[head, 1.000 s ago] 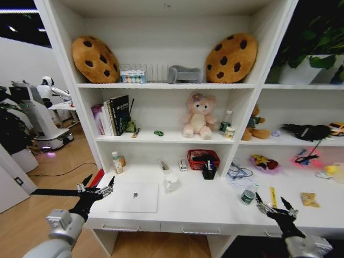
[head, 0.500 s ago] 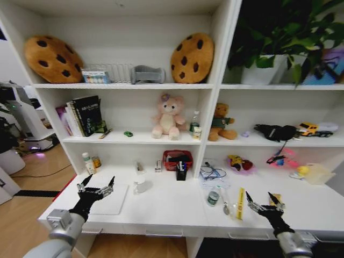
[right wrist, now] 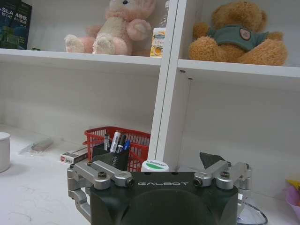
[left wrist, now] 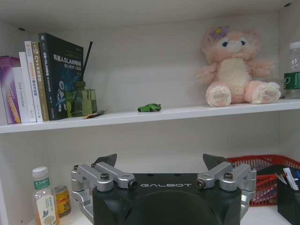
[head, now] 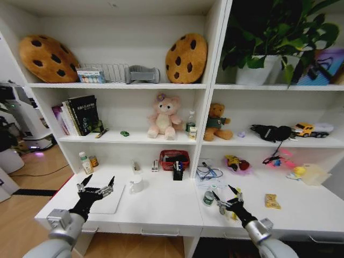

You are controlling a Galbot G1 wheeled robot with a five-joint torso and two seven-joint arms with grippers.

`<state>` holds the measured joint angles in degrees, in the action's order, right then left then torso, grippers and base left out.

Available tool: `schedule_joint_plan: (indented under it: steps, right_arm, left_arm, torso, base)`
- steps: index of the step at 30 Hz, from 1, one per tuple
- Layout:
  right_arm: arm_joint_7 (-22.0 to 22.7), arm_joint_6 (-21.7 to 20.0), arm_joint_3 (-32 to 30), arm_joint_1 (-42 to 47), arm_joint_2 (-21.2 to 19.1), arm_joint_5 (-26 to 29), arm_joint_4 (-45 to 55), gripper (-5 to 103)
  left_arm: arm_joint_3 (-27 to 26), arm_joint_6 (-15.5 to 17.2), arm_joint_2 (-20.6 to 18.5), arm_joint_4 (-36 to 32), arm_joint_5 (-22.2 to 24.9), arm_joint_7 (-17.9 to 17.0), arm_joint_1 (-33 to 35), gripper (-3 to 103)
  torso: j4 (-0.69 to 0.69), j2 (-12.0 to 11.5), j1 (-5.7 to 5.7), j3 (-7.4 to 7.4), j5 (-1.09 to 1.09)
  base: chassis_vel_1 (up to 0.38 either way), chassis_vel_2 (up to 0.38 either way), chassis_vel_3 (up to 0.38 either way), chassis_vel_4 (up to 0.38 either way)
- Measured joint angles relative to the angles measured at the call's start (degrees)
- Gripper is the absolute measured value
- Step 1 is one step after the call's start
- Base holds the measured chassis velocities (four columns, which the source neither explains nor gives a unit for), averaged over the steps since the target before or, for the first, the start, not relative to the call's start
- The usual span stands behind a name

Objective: Organize the objects on the table.

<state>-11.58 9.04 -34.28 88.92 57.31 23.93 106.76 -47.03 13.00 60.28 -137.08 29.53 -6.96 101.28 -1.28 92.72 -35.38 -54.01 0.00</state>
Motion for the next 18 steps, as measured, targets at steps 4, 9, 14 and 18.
schedule_joint_plan:
  steps: [4, 9, 14, 18]
  right_arm:
    - [0.7, -1.0, 2.1, -3.3, -0.9, 0.7, -2.0, 100]
    - [0.7, -2.4, 4.5, -5.1, -1.4, 2.4, -4.2, 100]
    - [-0.1, -2.3, 6.2, -5.6, -0.6, 1.2, -6.2, 92]
    - [-0.5, -2.1, 6.4, -5.7, -0.2, 1.1, -6.4, 82]
  left_arm:
    - [0.0, 0.0, 0.0, 0.0, 0.0, 0.0, 0.0, 100]
    - [0.0, 0.0, 0.0, 0.0, 0.0, 0.0, 0.0, 100]
    - [0.0, 0.0, 0.0, 0.0, 0.0, 0.0, 0.0, 100]
    - [0.0, 0.0, 0.0, 0.0, 0.0, 0.0, 0.0, 100]
  torso:
    - [0.0, 0.0, 0.0, 0.0, 0.0]
    - [-0.02, 0.0, 0.0, 0.0, 0.0]
    - [-0.02, 0.0, 0.0, 0.0, 0.0]
    - [-0.01, 0.0, 0.0, 0.0, 0.0]
  base:
    - [0.0, 0.0, 0.0, 0.0]
    - [0.0, 0.0, 0.0, 0.0]
    - [0.0, 0.0, 0.0, 0.0]
    - [0.0, 0.0, 0.0, 0.0]
